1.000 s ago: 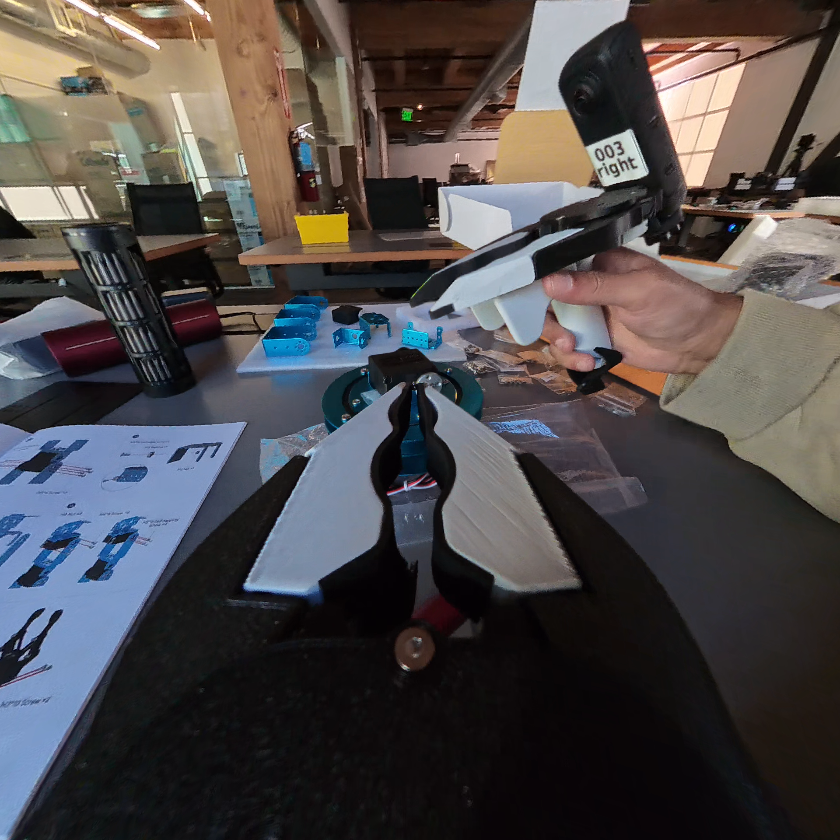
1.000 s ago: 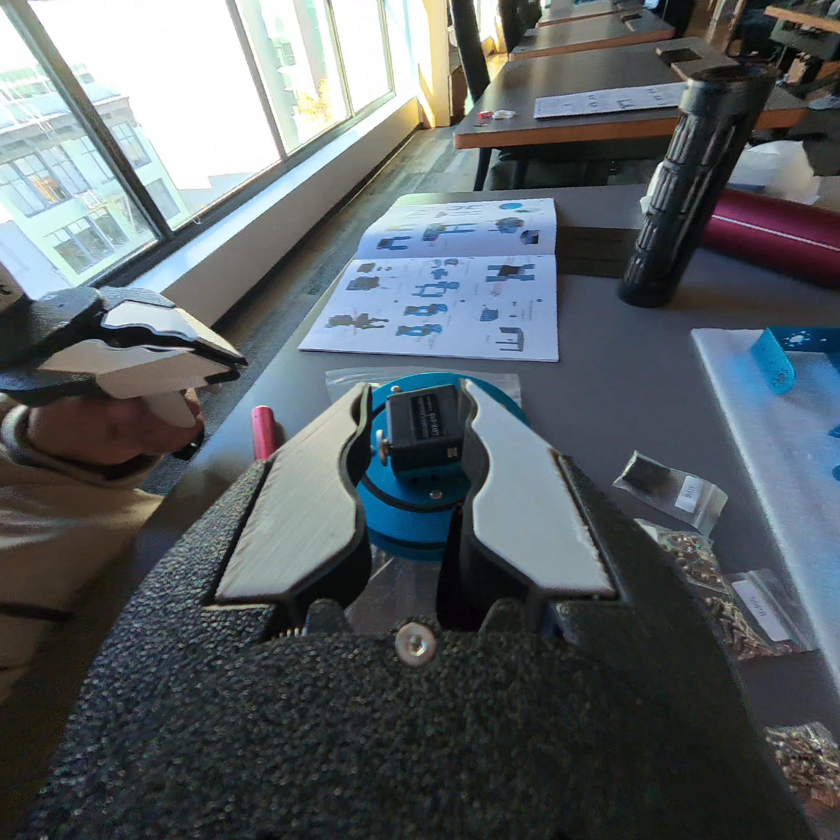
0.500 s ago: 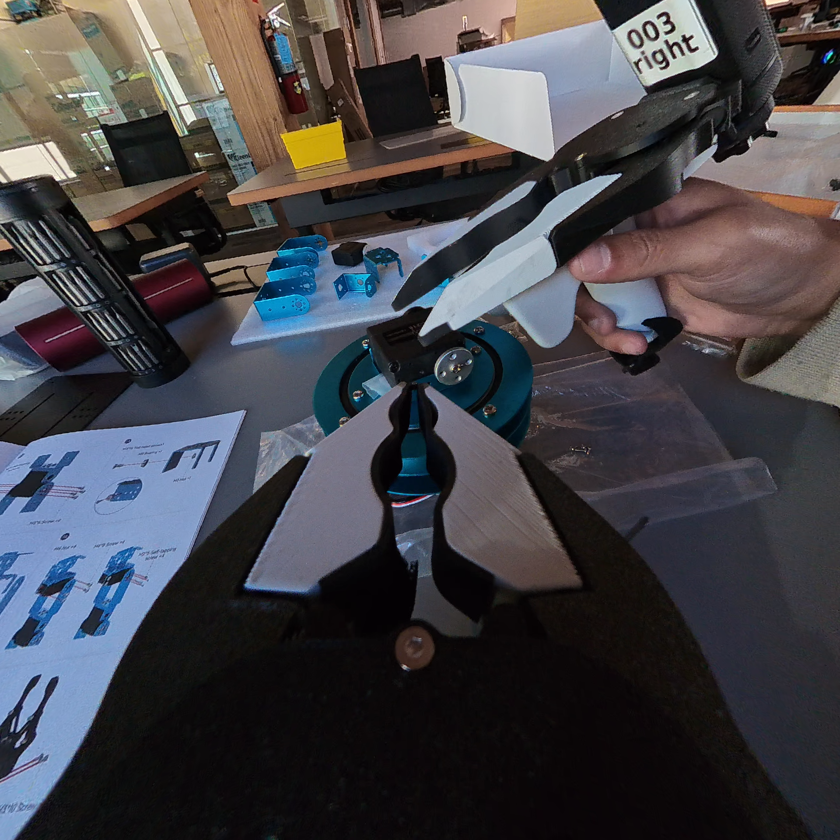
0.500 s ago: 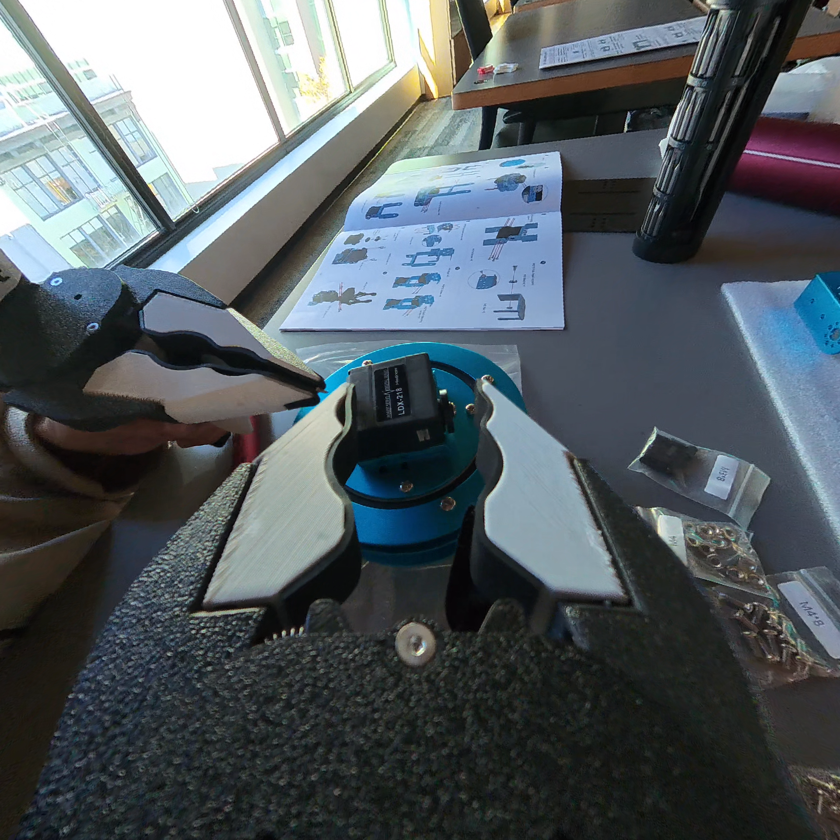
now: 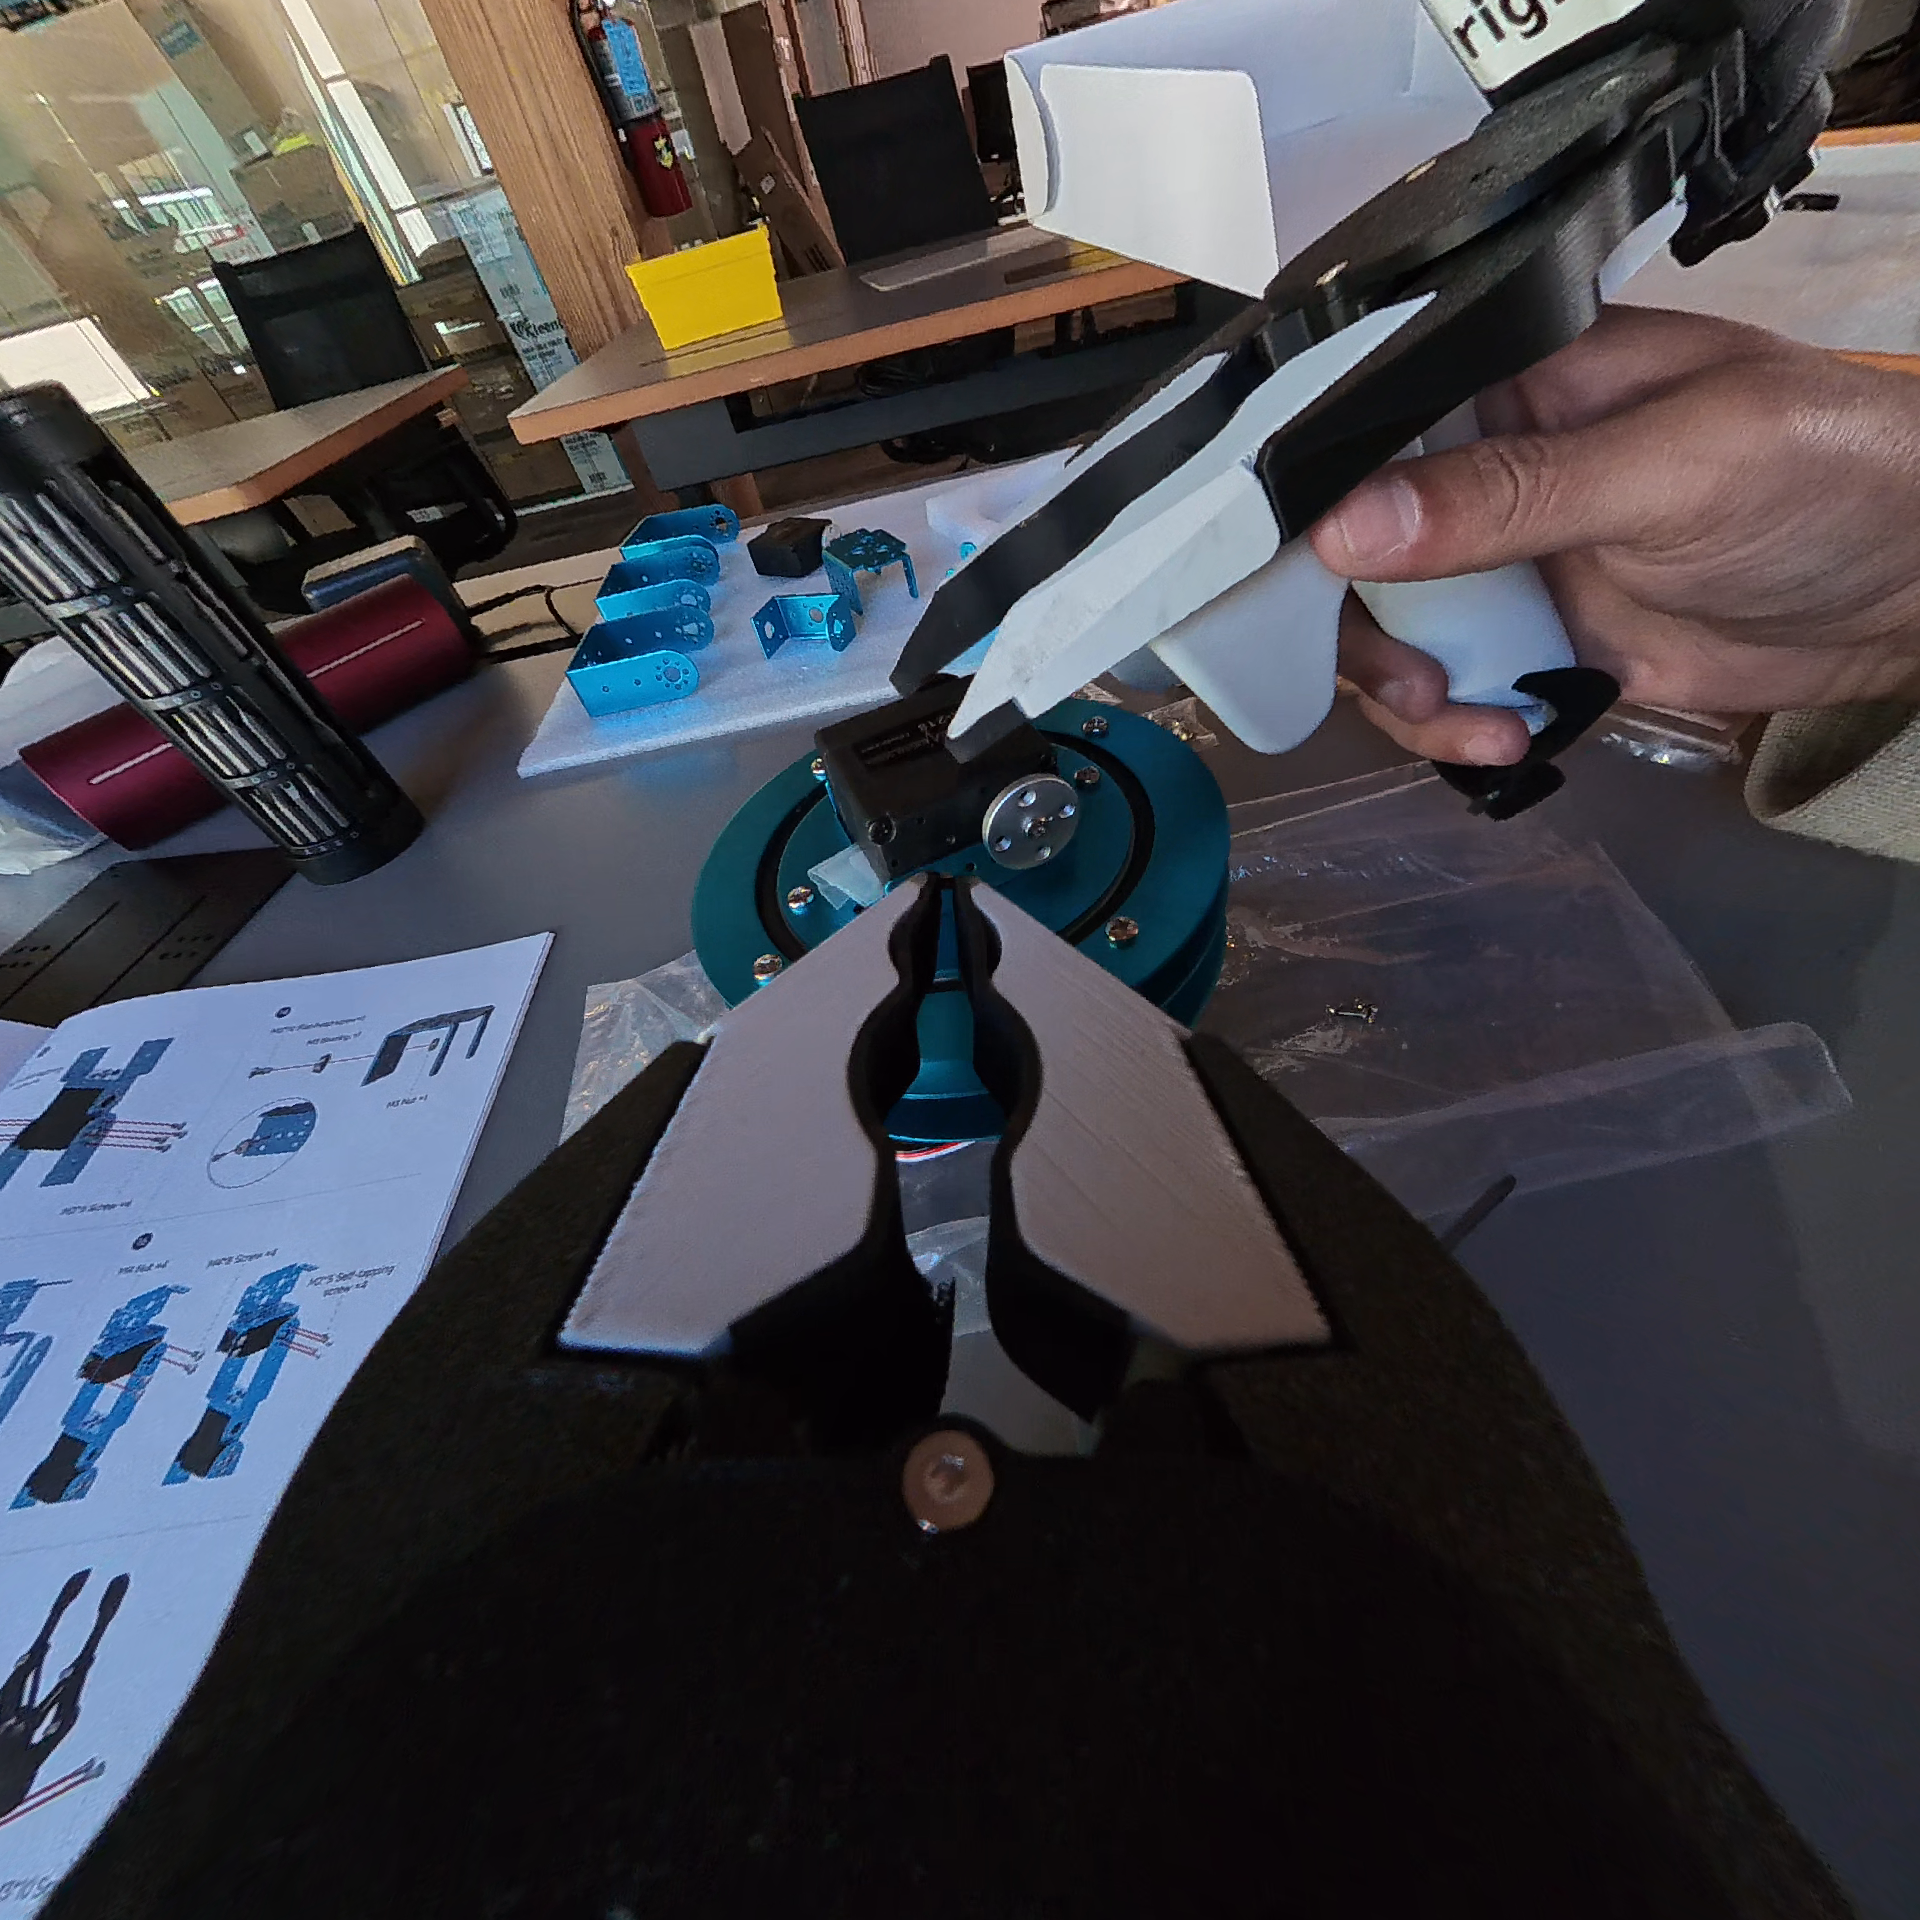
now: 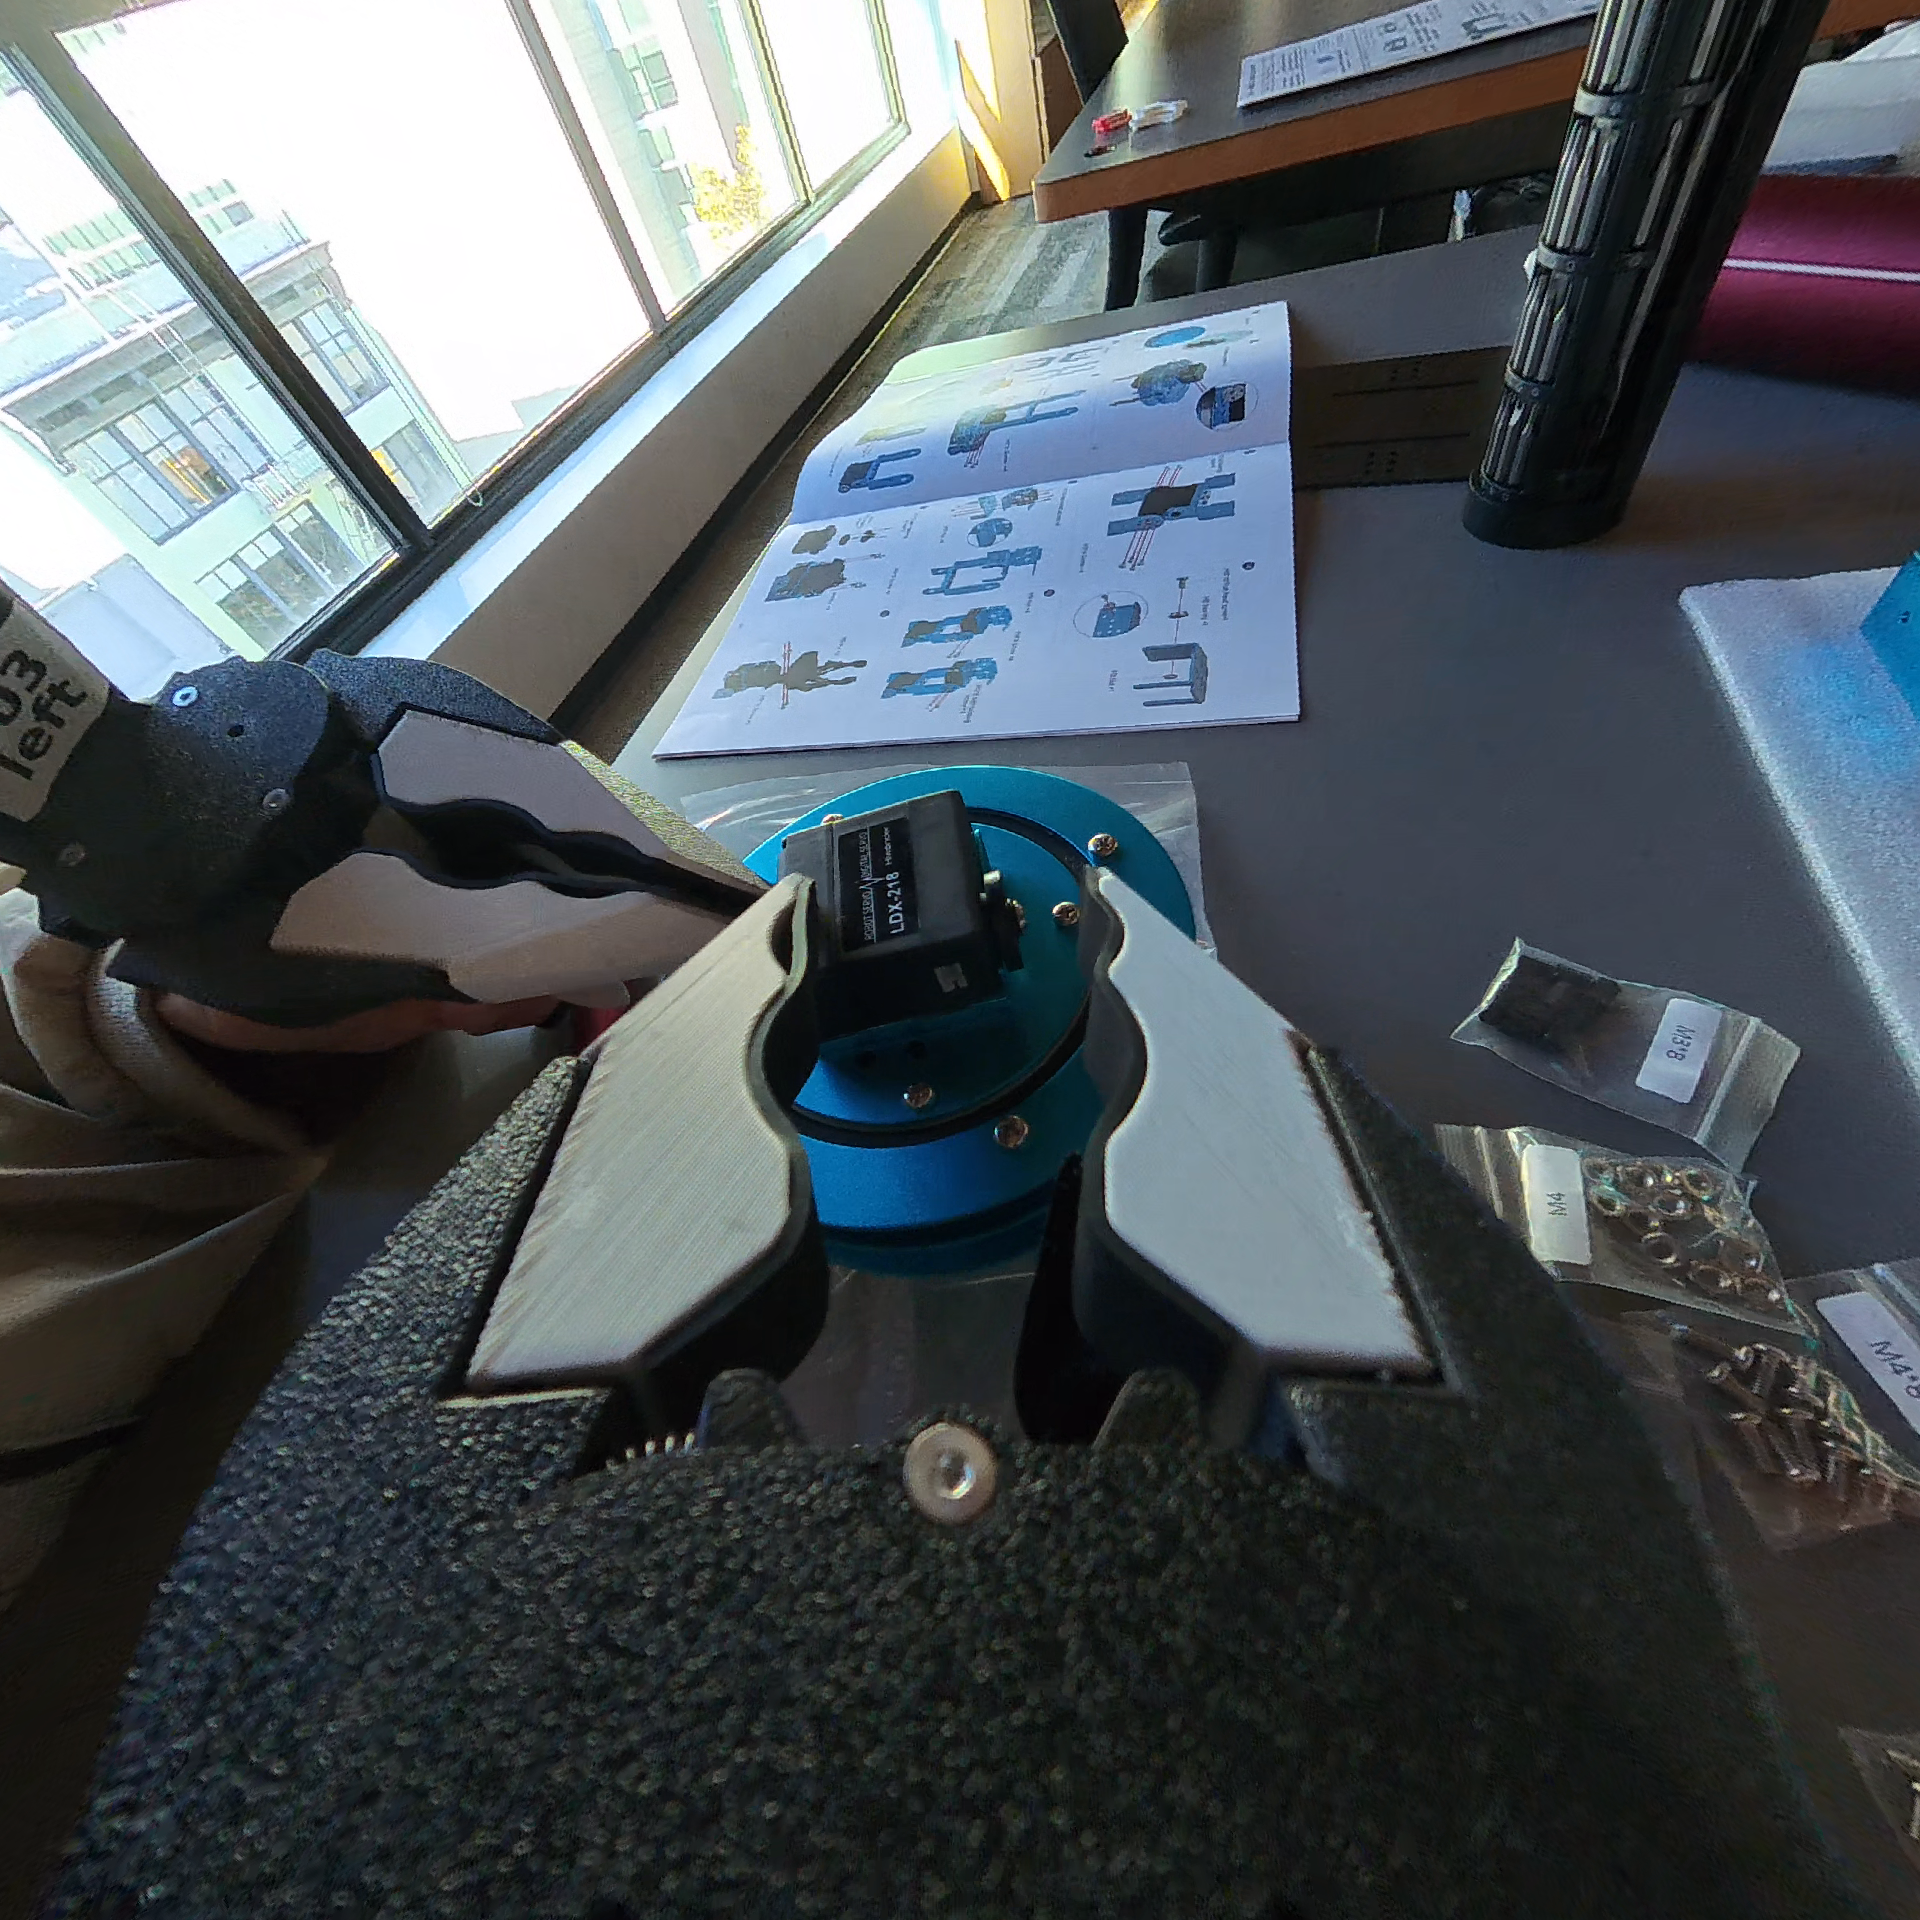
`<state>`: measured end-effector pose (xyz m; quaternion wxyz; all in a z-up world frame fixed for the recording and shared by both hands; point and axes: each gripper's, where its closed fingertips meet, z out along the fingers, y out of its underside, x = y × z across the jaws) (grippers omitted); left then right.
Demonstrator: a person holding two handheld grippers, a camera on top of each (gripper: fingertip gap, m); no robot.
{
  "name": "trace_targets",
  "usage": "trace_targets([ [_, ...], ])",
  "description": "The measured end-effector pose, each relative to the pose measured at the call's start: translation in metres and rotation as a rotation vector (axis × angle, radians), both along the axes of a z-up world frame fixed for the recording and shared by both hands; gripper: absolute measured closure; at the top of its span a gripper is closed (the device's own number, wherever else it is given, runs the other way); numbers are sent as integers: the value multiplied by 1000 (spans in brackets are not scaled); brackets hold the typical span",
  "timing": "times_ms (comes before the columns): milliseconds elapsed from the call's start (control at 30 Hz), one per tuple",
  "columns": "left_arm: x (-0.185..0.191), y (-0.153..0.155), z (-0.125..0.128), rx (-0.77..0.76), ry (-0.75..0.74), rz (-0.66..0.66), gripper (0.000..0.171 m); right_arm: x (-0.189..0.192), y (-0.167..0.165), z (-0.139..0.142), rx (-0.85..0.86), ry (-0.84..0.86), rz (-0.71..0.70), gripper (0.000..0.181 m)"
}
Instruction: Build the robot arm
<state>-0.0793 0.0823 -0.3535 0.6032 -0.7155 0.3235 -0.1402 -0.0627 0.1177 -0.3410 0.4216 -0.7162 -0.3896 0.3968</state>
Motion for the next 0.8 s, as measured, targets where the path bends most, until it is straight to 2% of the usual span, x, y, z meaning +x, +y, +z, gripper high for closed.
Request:
trace_targets([
  [800, 0, 1, -2, 13, 8, 5, 171, -4, -8, -2, -57, 10, 50, 136],
])
